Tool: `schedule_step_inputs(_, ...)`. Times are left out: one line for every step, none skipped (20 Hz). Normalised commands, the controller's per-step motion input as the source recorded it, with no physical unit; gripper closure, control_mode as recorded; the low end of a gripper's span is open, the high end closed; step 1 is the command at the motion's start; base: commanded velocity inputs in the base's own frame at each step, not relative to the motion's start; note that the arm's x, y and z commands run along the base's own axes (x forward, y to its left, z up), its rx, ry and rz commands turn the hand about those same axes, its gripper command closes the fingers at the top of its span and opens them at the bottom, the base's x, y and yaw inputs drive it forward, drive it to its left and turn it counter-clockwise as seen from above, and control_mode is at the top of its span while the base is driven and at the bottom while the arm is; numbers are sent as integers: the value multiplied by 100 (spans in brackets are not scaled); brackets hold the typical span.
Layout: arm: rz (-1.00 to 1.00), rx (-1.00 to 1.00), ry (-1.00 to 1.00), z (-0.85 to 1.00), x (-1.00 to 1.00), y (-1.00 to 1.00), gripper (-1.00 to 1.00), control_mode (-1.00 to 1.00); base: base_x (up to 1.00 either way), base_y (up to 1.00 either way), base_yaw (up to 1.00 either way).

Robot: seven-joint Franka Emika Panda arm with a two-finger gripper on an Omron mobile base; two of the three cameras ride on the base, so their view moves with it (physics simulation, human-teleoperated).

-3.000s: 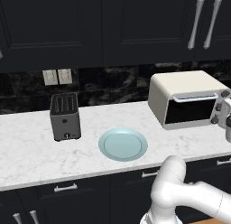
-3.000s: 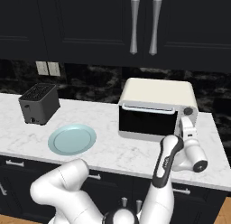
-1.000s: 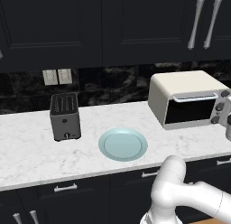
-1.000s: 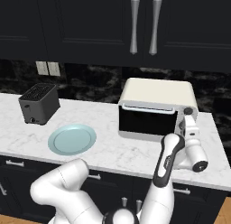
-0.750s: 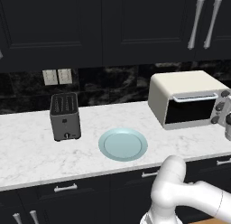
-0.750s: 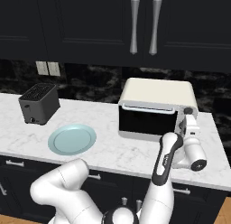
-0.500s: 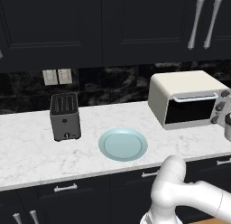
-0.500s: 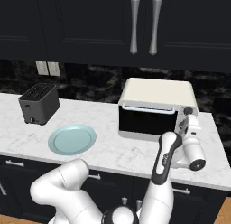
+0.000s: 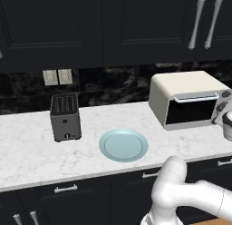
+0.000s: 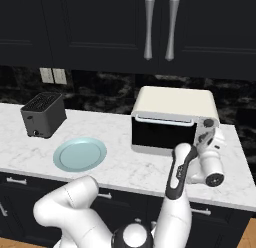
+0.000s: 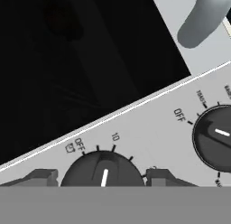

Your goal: Pick up the kebab skewer and baguette bread, and place them inside the toaster oven. Close the toaster oven door and start by setting the timer.

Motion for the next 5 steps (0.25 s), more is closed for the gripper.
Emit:
schedule_step_inputs(0,39,13,26,0,-5,100,-100,0,0,0)
schedule_step_inputs(0,41,15,31,0,-6,100,-100,0,0,0)
schedule_step_inputs(0,43,14,30,0,-9,100,-100,0,0,0)
schedule_step_inputs(0,44,14,32,0,-14,100,-100,0,0,0)
schedule_step_inputs(0,45,14,34,-6,-19,100,-100,0,0,0)
